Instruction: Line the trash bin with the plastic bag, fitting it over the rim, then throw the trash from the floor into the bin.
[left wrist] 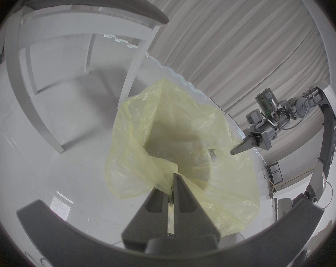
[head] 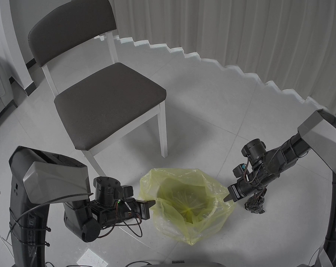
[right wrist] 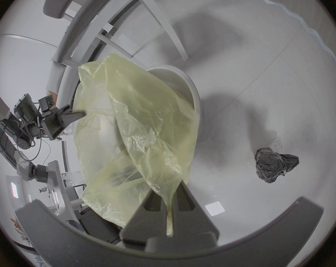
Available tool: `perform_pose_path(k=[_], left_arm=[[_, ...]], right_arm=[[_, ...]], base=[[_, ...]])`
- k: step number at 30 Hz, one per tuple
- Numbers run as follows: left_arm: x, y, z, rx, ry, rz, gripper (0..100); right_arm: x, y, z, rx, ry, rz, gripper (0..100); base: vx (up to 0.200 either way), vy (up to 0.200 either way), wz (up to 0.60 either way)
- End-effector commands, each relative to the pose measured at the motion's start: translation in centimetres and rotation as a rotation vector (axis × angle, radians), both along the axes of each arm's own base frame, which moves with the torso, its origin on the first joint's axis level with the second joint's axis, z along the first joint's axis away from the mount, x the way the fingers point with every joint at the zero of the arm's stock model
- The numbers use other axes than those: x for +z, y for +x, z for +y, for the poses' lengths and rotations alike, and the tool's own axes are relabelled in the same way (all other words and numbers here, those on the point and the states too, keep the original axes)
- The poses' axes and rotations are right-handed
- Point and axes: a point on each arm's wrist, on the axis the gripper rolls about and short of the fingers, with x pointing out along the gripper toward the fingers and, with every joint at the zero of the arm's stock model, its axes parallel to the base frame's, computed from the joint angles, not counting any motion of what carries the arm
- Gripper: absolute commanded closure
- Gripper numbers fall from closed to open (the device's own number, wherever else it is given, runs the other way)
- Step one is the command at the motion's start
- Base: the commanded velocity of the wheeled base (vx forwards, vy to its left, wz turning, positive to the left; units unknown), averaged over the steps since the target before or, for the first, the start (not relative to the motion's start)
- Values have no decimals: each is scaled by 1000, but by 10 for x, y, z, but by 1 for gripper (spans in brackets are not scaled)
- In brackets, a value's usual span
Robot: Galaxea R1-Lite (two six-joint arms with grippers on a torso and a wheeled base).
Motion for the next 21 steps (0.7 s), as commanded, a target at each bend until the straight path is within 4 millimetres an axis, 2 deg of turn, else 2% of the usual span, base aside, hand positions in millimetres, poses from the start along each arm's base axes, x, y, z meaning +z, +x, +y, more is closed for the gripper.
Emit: perform_pose_path(k=[1, 4, 5, 9, 10, 11, 14, 19, 21], left_arm=[[-11, -3, 3, 7, 6, 18, 100], [-12, 0, 2, 9, -21, -26, 100], [-13, -1, 2, 7, -22, -32, 100], [-18, -1, 0, 3, -28, -41, 100], [-18, -1, -1, 0, -29, -44, 100], [-18, -1, -1, 0, -29, -44, 100], [-19, -2, -2, -2, -31, -46, 100], [-17, -6, -2, -9, -36, -57, 100], [-17, -7, -2, -11, -37, -58, 100]], right_arm=[[-16, 6, 3, -2, -26, 6, 100], [-18, 7, 0, -12, -37, -6, 100], [-18, 6, -1, -13, -40, -3, 0], [-10, -2, -8, -17, -44, -5, 0], [1, -6, -13, -15, -44, -25, 0], [1, -6, -13, -15, -44, -25, 0], [29, -10, -21, 6, -37, -103, 0], [55, -2, -15, 12, -4, -195, 0], [59, 2, -10, 20, 4, -213, 0]], base=[[0, 0, 0], [0, 0, 0], [0, 0, 0], [0, 0, 0], [0, 0, 0], [0, 0, 0], [0, 0, 0], [0, 0, 0], [0, 0, 0]])
